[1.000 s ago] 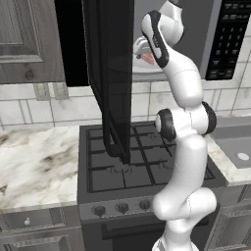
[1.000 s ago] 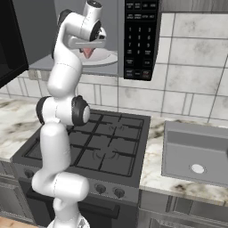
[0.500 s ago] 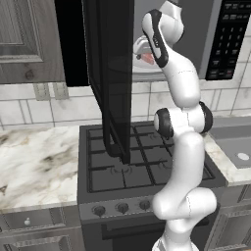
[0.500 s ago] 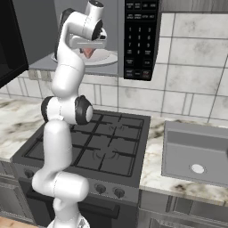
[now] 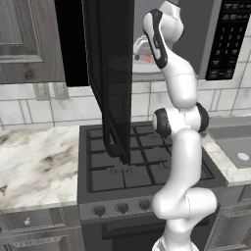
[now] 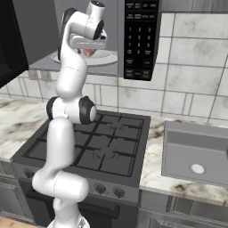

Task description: Transport the steak from the fridge to the microwave and turn on the microwave.

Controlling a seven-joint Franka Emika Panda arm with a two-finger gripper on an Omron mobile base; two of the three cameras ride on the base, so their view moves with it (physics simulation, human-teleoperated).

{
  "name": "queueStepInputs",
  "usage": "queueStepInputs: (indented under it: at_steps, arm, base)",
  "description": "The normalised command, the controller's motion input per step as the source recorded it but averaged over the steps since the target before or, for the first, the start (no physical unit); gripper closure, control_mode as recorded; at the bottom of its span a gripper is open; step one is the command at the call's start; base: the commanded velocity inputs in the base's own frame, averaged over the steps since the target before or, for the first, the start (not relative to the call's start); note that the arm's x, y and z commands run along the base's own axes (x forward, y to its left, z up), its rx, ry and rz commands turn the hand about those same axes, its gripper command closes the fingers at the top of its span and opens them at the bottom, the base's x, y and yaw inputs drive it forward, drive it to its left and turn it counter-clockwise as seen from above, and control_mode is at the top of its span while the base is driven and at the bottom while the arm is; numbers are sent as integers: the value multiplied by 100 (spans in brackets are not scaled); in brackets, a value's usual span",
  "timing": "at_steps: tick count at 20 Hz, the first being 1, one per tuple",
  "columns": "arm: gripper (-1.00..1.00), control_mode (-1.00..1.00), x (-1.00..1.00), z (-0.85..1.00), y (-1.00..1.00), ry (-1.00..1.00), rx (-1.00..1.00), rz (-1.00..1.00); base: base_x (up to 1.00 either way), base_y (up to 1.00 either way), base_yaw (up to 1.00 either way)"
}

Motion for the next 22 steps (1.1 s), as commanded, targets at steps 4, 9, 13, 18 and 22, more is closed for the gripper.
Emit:
queueStepInputs:
  at_steps: [4,9,13,18,22]
  arm:
    - [-100,-100,11,0,0,3,0,5]
    - [-100,-100,4,2,0,0,0,5]
    - [-100,-100,0,2,0,0,0,5]
    - [-100,-100,0,0,0,0,0,1]
    - [-100,-100,0,0,0,-1,0,0]
  base:
    - [0,0,0]
    - [0,0,0]
    - [0,0,0]
    - [0,0,0]
    - [0,0,0]
